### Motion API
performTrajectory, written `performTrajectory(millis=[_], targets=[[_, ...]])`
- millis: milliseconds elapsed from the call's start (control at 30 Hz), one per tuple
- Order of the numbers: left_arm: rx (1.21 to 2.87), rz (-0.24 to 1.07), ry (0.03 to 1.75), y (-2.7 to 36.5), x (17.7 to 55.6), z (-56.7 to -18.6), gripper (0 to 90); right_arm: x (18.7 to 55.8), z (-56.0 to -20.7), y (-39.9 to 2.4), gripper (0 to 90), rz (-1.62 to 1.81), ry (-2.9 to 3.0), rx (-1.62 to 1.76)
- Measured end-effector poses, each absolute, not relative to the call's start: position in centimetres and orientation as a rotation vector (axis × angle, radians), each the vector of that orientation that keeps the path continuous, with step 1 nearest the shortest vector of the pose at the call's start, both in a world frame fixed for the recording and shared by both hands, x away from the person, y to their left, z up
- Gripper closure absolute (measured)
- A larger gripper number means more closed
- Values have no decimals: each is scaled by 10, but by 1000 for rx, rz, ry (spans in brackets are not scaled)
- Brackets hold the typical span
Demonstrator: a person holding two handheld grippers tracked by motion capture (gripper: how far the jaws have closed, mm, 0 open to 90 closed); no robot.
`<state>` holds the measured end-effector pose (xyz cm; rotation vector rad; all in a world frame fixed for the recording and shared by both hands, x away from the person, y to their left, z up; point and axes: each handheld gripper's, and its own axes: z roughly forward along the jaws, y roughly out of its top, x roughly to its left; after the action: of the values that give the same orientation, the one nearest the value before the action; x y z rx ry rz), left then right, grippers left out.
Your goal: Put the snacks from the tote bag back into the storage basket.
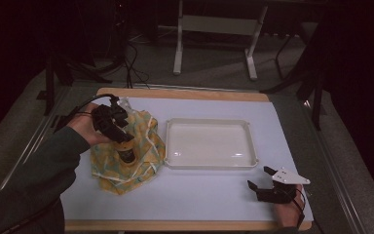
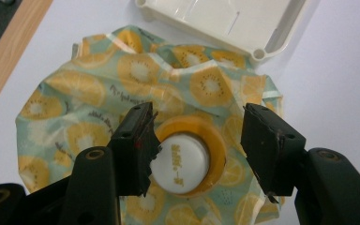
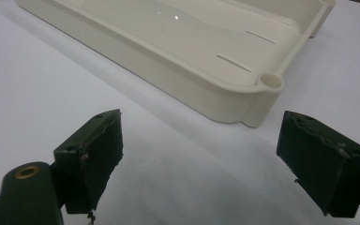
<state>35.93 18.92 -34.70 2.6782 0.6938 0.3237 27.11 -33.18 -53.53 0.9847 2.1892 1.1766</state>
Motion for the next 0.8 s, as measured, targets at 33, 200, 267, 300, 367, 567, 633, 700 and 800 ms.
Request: performTrajectory(millis=[33, 200, 267, 300, 367, 567, 633, 700, 800], targets=[[2675, 315, 706, 190, 360, -347, 448, 271, -535, -332, 144, 1177, 2189, 985], [2699, 293, 744, 192, 362, -349, 447, 271, -535, -332, 144, 1179, 2189, 985], [2706, 281, 754, 193, 363, -350, 447, 271, -535, -332, 144, 1178, 2189, 987], [2704, 267, 770, 194, 365, -352, 447, 271, -535, -332, 144, 1177, 2189, 985], [2716, 257, 787, 196, 367, -353, 447, 271, -535, -332, 144, 1178, 2189, 984], [2737, 256, 778, 197, 369, -357, 471, 271, -535, -332, 144, 1179, 2188, 987], [2759, 253, 762, 197, 369, -358, 488, 271, -535, -332, 144, 1177, 2189, 985], [2782, 239, 769, 196, 371, -361, 498, 271, -535, -332, 144, 1177, 2189, 984], [2788, 222, 785, 196, 372, -363, 515, 271, -535, -332, 144, 1175, 2189, 984]])
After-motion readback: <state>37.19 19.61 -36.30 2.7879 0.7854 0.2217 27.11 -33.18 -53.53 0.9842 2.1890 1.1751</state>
